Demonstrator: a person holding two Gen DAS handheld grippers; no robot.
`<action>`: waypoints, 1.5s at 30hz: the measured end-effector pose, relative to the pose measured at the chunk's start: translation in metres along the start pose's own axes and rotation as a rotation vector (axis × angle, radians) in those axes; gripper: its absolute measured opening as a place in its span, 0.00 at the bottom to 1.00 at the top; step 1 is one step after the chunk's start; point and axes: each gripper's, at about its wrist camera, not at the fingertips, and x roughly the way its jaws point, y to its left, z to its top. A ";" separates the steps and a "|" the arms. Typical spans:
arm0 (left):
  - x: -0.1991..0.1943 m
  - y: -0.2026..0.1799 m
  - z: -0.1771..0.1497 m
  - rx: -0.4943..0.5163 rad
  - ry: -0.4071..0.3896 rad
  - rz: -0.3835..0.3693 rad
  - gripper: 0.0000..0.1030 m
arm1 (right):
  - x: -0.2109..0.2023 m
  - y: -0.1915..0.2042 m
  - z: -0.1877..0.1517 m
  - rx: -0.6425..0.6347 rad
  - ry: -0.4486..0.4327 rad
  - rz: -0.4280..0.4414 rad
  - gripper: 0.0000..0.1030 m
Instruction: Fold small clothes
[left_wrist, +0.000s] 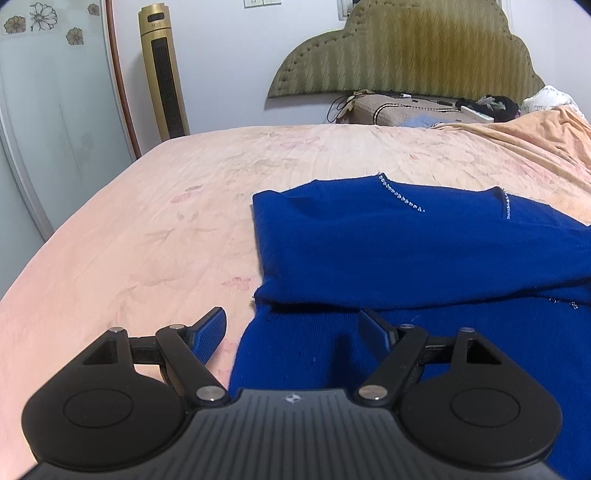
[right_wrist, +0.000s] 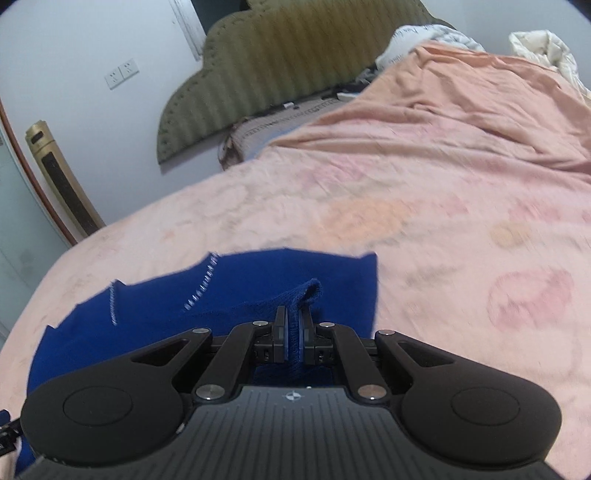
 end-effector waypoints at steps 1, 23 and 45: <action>-0.001 0.000 -0.001 0.001 0.000 0.000 0.76 | 0.000 -0.001 -0.002 0.001 -0.001 -0.008 0.08; -0.009 -0.010 -0.009 -0.009 0.013 -0.024 0.76 | -0.008 0.021 -0.031 -0.195 0.069 -0.139 0.56; -0.041 -0.025 -0.051 -0.050 0.013 -0.130 0.76 | -0.074 0.059 -0.121 -0.335 0.089 -0.064 0.99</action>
